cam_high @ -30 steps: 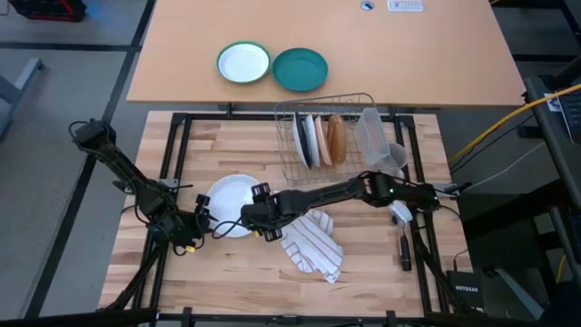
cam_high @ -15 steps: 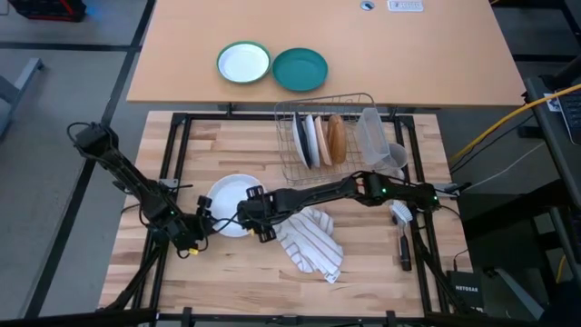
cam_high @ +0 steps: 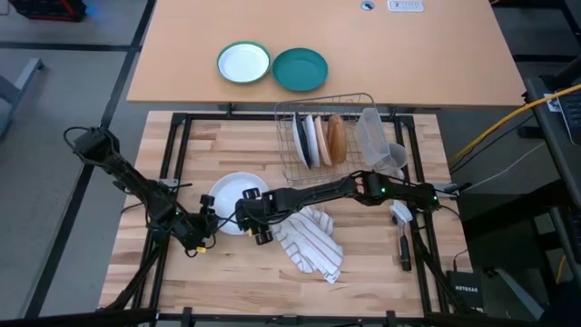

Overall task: Sort dishes
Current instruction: Put the white plate into the dish rack

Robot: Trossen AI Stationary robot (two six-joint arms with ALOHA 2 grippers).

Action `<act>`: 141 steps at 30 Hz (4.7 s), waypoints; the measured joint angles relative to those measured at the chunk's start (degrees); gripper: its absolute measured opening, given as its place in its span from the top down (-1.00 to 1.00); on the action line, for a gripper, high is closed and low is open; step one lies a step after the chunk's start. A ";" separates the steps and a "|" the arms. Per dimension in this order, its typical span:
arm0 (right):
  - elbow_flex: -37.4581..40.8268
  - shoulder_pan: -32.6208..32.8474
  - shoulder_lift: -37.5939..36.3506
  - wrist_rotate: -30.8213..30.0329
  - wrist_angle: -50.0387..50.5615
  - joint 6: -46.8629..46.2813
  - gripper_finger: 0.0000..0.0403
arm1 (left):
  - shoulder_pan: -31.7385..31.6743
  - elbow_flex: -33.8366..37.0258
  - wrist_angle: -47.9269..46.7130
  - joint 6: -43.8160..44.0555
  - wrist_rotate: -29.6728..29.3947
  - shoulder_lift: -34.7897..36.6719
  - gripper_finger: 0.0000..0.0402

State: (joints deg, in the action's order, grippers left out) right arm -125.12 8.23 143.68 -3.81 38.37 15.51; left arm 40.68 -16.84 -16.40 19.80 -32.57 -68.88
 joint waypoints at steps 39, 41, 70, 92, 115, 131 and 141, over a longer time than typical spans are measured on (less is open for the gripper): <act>-9.22 2.94 -11.43 2.24 17.51 13.22 0.10 | -0.08 -22.59 -19.46 -8.83 1.05 0.20 1.00; -9.22 3.59 -11.41 2.80 17.41 13.22 0.10 | -0.04 -23.55 -20.38 -9.09 0.41 0.20 1.00; -8.68 5.64 -8.35 1.31 11.21 13.25 0.10 | -0.06 -30.36 -20.59 -6.70 0.73 0.26 1.00; -8.70 5.70 -8.39 -1.52 11.23 11.76 0.10 | -0.08 -38.89 -20.93 -3.46 2.08 0.25 1.00; -8.70 5.53 -8.41 -1.27 10.73 11.51 0.67 | -0.08 -39.00 -21.71 19.01 3.95 0.26 0.95; -8.52 5.60 -8.11 -1.07 11.68 11.96 0.67 | -0.13 -39.17 -21.84 16.60 4.93 3.54 0.50; -9.77 5.12 -9.14 -1.16 11.65 6.91 0.67 | 0.23 -39.11 -26.56 24.60 9.69 20.98 0.59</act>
State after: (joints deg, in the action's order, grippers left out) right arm -134.89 13.35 134.54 -4.97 50.02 22.41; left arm 40.91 -55.94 -42.96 44.40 -22.88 -47.91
